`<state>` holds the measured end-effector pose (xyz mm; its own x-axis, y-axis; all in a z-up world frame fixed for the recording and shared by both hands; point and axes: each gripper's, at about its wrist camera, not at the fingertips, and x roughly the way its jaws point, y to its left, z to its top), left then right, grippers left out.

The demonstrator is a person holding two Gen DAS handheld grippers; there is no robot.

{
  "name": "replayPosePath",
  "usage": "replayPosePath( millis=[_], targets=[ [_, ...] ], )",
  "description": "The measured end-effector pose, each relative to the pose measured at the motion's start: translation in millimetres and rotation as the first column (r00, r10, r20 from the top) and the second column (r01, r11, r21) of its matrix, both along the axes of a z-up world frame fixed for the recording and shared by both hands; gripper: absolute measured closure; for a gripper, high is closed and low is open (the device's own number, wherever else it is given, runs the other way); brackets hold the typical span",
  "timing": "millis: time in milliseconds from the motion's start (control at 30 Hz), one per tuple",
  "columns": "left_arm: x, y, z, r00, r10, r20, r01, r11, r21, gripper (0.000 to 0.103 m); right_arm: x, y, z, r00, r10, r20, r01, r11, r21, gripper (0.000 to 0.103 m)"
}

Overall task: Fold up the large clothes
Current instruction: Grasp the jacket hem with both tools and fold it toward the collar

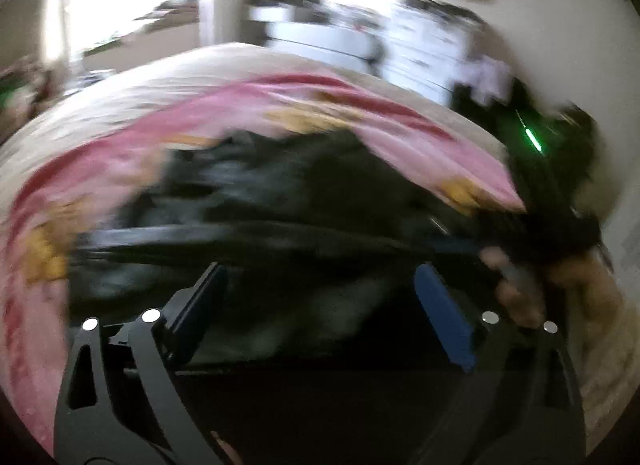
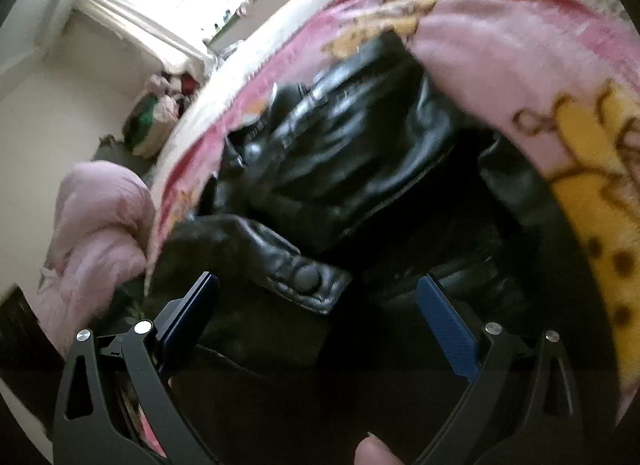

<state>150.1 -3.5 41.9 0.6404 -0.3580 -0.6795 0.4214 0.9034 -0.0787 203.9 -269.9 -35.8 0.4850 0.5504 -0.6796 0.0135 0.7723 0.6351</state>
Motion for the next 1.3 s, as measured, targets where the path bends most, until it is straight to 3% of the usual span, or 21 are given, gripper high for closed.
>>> replayPosePath(
  millis=[100, 133, 167, 233, 267, 333, 400, 533, 667, 767, 900, 1033, 1133, 1300],
  targets=[
    [21.7, 55.1, 7.5, 0.981, 0.192, -0.019, -0.193, 0.98, -0.053, 0.012, 2.6, 12.1, -15.0, 0.999, 0.023, -0.04, -0.023, 1.0, 0.009, 0.005],
    [26.4, 70.6, 8.6, 0.97, 0.24, -0.029, -0.241, 0.968, -0.073, 0.012, 3.1, 14.3, -17.2, 0.999, 0.017, -0.04, -0.017, 1.0, -0.001, 0.011],
    [30.1, 86.1, 9.7, 0.958, 0.283, -0.038, -0.286, 0.954, -0.096, 0.012, 2.5, 19.9, -14.6, 1.0, 0.029, -0.009, -0.03, 0.999, -0.017, 0.041],
    [36.5, 118.2, 10.5, 0.925, 0.377, -0.059, -0.381, 0.914, -0.141, 0.012, 2.9, 26.7, -10.8, 0.999, 0.04, 0.005, -0.04, 0.998, -0.042, 0.056],
    [37.4, 134.1, 11.4, 0.906, 0.417, -0.069, -0.422, 0.89, -0.169, 0.012, 1.1, 31.6, -4.1, 0.998, 0.046, 0.041, -0.044, 0.997, -0.058, 0.071],
    [34.9, 152.3, 11.9, 0.88, 0.469, -0.082, -0.475, 0.857, -0.199, 0.012, -3.4, 41.2, 11.7, 0.988, 0.08, 0.131, -0.073, 0.996, -0.056, 0.089],
    [34.8, 168.0, 7.7, 0.861, 0.497, -0.111, -0.508, 0.824, -0.25, 0.012, -7.0, 55.1, 38.3, 0.967, 0.122, 0.223, -0.096, 0.988, -0.122, 0.091],
    [37.5, 184.7, -6.9, 0.829, 0.532, -0.174, -0.558, 0.767, -0.316, 0.012, -3.6, 79.8, 99.8, 0.884, 0.235, 0.403, -0.111, 0.945, -0.307, 0.092],
    [43.7, 178.5, -11.5, 0.83, 0.54, -0.142, -0.554, 0.77, -0.316, 0.012, 5.0, 90.6, 150.1, 0.789, 0.351, 0.505, -0.11, 0.889, -0.445, 0.092],
    [49.9, 167.5, -15.9, 0.843, 0.524, -0.117, -0.534, 0.796, -0.283, 0.015, 18.3, 85.4, 158.6, 0.758, 0.409, 0.508, -0.092, 0.838, -0.538, 0.092],
    [58.9, 150.9, -30.7, 0.862, 0.493, -0.117, -0.507, 0.834, -0.22, 0.046, 35.6, 74.7, 130.3, 0.789, 0.437, 0.432, -0.1, 0.785, -0.611, 0.092],
    [66.6, 144.8, -51.3, 0.881, 0.441, -0.174, -0.472, 0.851, -0.231, 0.081, 46.6, 71.5, 96.1, 0.831, 0.417, 0.369, -0.102, 0.765, -0.636, 0.092],
    [71.5, 139.6, -68.6, 0.875, 0.423, -0.235, -0.468, 0.862, -0.193, 0.091, 52.6, 65.7, 76.7, 0.855, 0.393, 0.338, -0.103, 0.768, -0.633, 0.092],
    [75.4, 139.0, -93.0, 0.855, 0.416, -0.311, -0.48, 0.861, -0.167, 0.091, 58.2, 64.2, 57.9, 0.879, 0.375, 0.293, -0.107, 0.756, -0.646, 0.092]
  ],
)
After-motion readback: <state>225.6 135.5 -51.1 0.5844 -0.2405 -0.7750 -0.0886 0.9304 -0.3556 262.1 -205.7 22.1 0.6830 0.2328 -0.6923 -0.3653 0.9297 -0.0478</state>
